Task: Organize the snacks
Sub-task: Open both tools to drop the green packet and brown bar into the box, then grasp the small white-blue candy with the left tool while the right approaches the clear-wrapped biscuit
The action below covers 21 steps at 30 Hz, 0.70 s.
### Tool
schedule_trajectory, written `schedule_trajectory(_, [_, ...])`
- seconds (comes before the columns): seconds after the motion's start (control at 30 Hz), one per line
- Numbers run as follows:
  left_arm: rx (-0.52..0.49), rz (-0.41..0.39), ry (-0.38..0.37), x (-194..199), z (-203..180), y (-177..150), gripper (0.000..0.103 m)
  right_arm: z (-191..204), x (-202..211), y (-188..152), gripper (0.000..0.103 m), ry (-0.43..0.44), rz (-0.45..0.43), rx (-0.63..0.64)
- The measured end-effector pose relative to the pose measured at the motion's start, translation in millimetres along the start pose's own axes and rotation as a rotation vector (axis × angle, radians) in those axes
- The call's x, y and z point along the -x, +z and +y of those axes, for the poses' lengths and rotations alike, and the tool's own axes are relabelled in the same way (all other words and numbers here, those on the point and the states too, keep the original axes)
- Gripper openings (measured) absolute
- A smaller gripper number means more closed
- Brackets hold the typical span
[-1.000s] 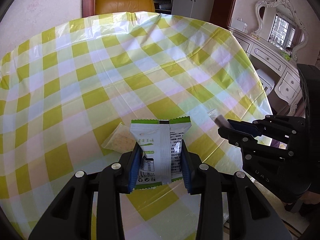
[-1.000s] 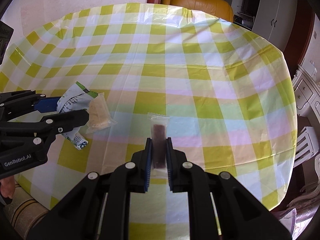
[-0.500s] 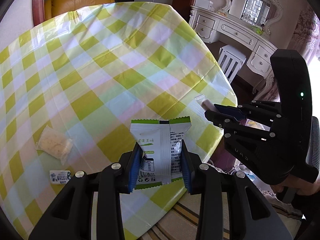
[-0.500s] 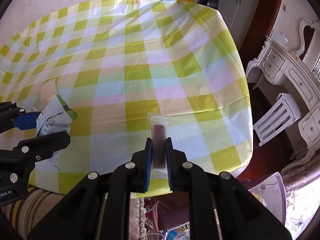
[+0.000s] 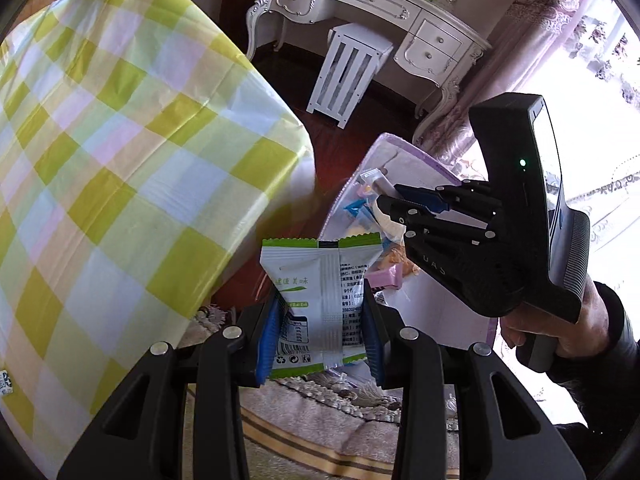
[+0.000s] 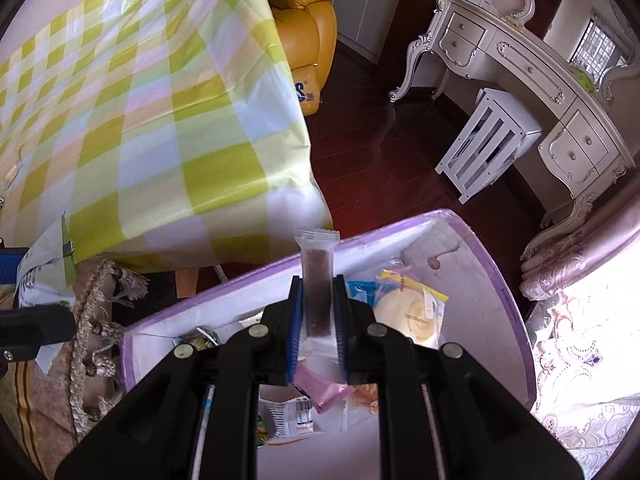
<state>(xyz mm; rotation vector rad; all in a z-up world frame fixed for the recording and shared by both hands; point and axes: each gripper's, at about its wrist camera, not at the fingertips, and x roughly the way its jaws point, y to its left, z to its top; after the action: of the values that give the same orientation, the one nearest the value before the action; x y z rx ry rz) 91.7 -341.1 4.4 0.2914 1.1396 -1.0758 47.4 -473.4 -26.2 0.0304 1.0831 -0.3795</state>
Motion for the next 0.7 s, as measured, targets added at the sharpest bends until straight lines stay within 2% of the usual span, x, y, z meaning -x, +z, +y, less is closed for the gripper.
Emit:
schedule_trajectory(0.03, [-0.026, 0.025, -0.016, -6, -8, 0, 0.038, -6, -2, -4, 0.018, -0.010, 0.015, -0.006])
schedule_trajectory(0.07, [-0.049, 0.044, -0.031, -11, -14, 0, 0.041, -10, -4, -9, 0.024, -0.022, 0.029, -0.009])
schedule_trajectory(0.1, [-0.065, 0.049, -0.036, -14, -19, -1, 0.051, -14, -6, -13, 0.036, -0.029, 0.039, -0.018])
schedule_trajectory(0.13, [-0.075, 0.045, -0.031, -14, -22, -1, 0.061, -17, -6, -16, 0.041, -0.031, 0.041, -0.026])
schedule_trajectory(0.2, [-0.058, 0.022, -0.030, -8, -18, -2, 0.070, -19, -7, -20, 0.054, -0.034, 0.048, -0.026])
schedule_trajectory(0.27, [-0.016, -0.009, -0.012, 1, -7, -2, 0.071, -16, -8, -19, 0.064, -0.026, 0.050, -0.028])
schedule_trajectory(0.33, [0.032, -0.050, 0.033, 14, 10, -4, 0.071, -10, -5, -15, 0.067, -0.014, 0.039, -0.023])
schedule_trajectory(0.43, [0.147, -0.139, 0.127, 46, 50, -16, 0.071, 4, 3, -3, 0.071, 0.013, 0.005, 0.001])
schedule_trajectory(0.57, [0.310, -0.243, 0.353, 97, 113, -50, 0.068, 31, 14, 17, 0.077, 0.075, -0.036, 0.036])
schedule_trajectory(0.63, [0.380, -0.262, 0.466, 120, 144, -68, 0.063, 49, 18, 27, 0.077, 0.112, -0.054, 0.059])
schedule_trajectory(0.7, [0.437, -0.250, 0.537, 133, 175, -86, 0.060, 70, 22, 38, 0.077, 0.145, -0.070, 0.095])
